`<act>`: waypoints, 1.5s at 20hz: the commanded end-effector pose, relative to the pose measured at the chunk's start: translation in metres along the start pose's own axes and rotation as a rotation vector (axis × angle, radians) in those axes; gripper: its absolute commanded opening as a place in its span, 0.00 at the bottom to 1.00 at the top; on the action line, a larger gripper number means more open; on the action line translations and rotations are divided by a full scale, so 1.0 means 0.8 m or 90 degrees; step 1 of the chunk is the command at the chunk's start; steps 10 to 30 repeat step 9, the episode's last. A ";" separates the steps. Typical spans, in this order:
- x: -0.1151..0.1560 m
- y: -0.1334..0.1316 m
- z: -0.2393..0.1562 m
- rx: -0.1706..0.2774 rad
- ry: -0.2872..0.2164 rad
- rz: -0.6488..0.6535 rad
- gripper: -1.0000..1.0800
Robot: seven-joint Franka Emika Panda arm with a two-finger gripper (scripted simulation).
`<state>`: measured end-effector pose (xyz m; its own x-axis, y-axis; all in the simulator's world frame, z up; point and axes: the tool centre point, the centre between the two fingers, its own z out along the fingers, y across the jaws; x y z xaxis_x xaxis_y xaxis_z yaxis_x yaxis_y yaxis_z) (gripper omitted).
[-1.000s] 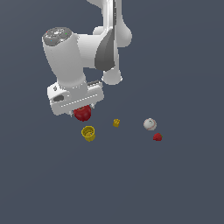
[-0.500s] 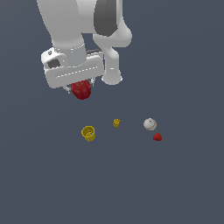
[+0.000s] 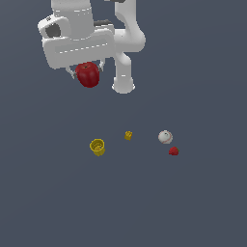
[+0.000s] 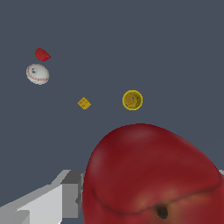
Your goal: Pick up a designated object from a clutter of objects.
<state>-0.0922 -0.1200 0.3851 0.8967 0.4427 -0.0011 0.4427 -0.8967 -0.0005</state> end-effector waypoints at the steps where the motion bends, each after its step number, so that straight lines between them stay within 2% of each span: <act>1: -0.006 -0.004 -0.016 -0.001 0.001 0.000 0.00; 8: -0.014 -0.009 -0.036 -0.001 0.001 0.000 0.00; 30: -0.014 -0.009 -0.036 -0.001 0.001 0.000 0.00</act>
